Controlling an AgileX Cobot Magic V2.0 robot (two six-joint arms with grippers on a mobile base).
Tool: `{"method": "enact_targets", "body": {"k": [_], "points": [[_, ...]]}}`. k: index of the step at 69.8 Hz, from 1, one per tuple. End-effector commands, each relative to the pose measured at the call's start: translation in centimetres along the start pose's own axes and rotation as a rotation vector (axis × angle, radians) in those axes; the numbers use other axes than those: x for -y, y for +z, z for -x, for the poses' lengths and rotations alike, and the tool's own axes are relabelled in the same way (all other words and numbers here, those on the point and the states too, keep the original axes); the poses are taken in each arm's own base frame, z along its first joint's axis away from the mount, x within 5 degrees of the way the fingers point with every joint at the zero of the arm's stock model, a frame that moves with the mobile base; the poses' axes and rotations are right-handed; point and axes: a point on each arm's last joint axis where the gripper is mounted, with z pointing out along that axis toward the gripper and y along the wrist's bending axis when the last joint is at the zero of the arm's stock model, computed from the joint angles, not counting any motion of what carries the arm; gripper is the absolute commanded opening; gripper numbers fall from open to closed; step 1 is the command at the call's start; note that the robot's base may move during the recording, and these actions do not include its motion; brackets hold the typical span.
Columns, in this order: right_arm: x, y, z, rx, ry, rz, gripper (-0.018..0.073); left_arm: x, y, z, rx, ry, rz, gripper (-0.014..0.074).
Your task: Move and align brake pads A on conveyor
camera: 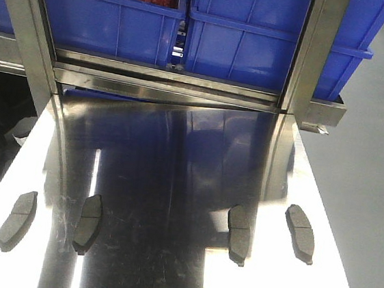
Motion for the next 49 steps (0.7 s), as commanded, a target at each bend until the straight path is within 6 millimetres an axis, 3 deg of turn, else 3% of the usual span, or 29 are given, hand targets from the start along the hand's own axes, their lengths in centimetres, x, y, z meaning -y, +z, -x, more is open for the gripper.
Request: {"method": "enact_targets", "body": {"k": [1,12,49], "points": [[0.0,0.0,0.6,0.077,-0.005,-0.004,-0.0005,0.1,0.7,1.0,-0.084,-0.008,-0.023,-0.0007],[0.0,0.0,0.6,0.076,-0.005,-0.004,-0.0005,0.1,2.2,0.4,-0.183,-0.009,-0.03,-0.0007],[0.0,0.0,0.6,0.076,-0.005,-0.004,-0.0005,0.1,2.1,0.3,-0.199,-0.009,-0.033,0.0011]]}}
